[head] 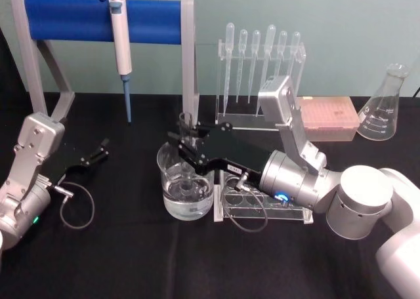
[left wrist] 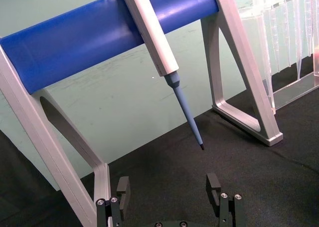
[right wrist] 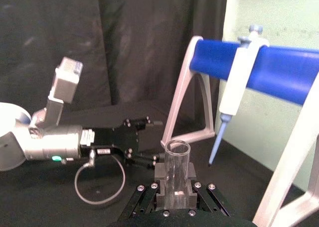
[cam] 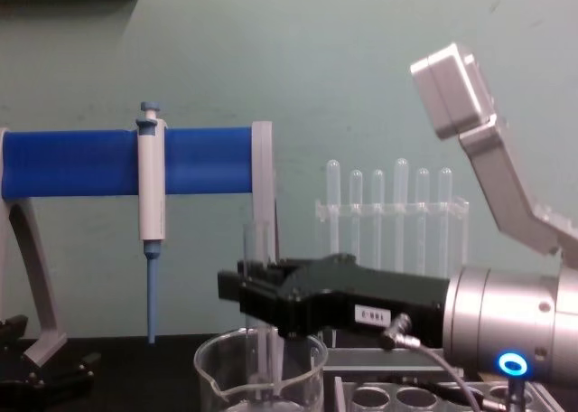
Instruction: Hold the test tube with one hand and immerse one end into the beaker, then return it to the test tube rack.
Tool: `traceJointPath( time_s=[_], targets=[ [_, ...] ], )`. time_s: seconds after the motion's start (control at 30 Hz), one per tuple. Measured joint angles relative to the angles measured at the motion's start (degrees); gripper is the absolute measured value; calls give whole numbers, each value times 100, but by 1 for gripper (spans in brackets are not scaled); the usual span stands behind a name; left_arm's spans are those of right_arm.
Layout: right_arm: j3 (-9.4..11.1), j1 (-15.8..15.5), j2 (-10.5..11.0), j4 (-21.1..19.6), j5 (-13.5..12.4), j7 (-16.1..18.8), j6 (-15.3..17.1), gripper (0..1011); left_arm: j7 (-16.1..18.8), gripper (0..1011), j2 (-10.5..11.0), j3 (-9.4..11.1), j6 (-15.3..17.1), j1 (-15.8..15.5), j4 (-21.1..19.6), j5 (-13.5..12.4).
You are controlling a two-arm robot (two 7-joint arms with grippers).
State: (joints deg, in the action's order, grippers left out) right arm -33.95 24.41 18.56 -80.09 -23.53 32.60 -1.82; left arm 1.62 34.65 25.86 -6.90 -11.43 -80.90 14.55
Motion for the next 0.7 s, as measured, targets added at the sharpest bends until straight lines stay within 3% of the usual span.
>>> traceJointPath(
  time_s=[0.17,0.37,0.57,0.7],
  targets=[
    [70,4,58,-311,-17,-13,119,225,0,1000,0,0,0,0,0,0],
    [236,54,281,-1033,-64,-143,418,225,0,1000,0,0,0,0,0,0],
    [561,-38,609,-1720,-287,-275,620,226,0,1000,0,0,0,0,0,0],
    [830,-258,880,-2100,-471,-383,651,225,0,1000,0,0,0,0,0,0]
  ],
)
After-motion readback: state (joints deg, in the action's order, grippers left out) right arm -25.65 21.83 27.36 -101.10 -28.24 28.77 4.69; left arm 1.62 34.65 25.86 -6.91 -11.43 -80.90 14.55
